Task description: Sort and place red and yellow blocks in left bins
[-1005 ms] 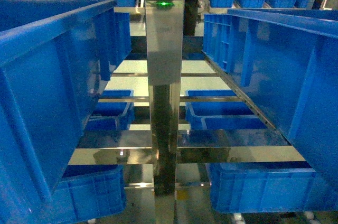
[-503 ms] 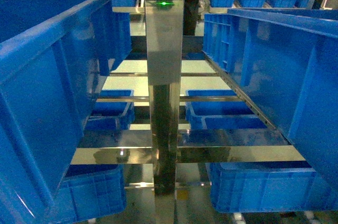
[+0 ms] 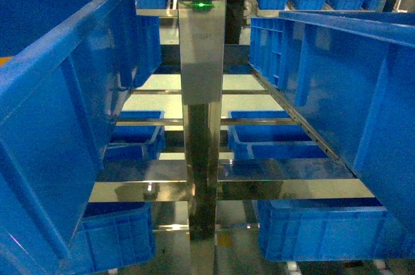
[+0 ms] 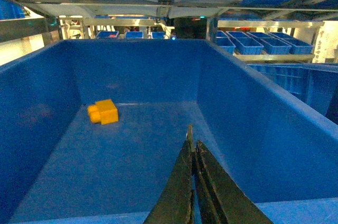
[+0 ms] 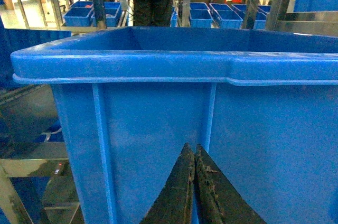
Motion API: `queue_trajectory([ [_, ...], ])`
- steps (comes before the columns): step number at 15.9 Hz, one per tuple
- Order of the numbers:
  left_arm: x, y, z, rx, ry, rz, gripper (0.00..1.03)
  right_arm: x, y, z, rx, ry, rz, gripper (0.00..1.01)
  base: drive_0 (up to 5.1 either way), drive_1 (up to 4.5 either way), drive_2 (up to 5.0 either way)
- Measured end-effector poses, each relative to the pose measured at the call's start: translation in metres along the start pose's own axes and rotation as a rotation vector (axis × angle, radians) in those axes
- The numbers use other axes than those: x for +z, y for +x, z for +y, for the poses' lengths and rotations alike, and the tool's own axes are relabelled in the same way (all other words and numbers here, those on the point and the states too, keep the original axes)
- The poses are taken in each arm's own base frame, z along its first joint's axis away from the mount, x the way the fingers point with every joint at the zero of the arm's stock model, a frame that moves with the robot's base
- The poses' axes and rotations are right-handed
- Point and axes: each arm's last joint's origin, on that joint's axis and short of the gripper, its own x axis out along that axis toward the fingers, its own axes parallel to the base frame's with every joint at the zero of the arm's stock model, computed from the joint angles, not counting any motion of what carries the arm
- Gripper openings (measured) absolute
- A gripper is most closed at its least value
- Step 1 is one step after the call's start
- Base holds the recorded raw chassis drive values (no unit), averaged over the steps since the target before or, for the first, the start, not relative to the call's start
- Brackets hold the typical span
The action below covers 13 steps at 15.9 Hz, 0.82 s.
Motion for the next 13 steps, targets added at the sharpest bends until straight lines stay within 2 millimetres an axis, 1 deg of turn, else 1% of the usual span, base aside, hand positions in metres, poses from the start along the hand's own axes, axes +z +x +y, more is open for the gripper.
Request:
queue_trajectory([
  [5, 0.0000, 0.0000, 0.0000, 0.000, 0.000, 0.000, 0.02, 0.0000, 0.0000, 0.0000, 0.000, 0.000, 0.000, 0.02, 0.0, 0.00, 0.0],
  [6, -0.0002, 0.0000, 0.0001, 0.002, 0.000, 0.001, 0.12, 0.0000, 0.0000, 0.0000, 0.000, 0.000, 0.000, 0.07, 0.0, 0.00, 0.0],
  [8, -0.0001, 0.0000, -0.0011, -0.026, 0.034, 0.000, 0.80, 0.0000, 0.0000, 0.0000, 0.000, 0.000, 0.000, 0.78, 0.0, 0.00, 0.0],
  [9, 0.0000, 0.0000, -0.0008, -0.018, 0.035, 0.000, 0.99, 0.0000, 0.0000, 0.0000, 0.000, 0.000, 0.000, 1.00, 0.0, 0.00, 0.0],
  [13, 0.0000, 0.0000, -0.0007, -0.015, 0.035, 0.000, 0.98, 0.0000, 0.0000, 0.0000, 0.000, 0.000, 0.000, 0.97, 0.0, 0.00, 0.0],
])
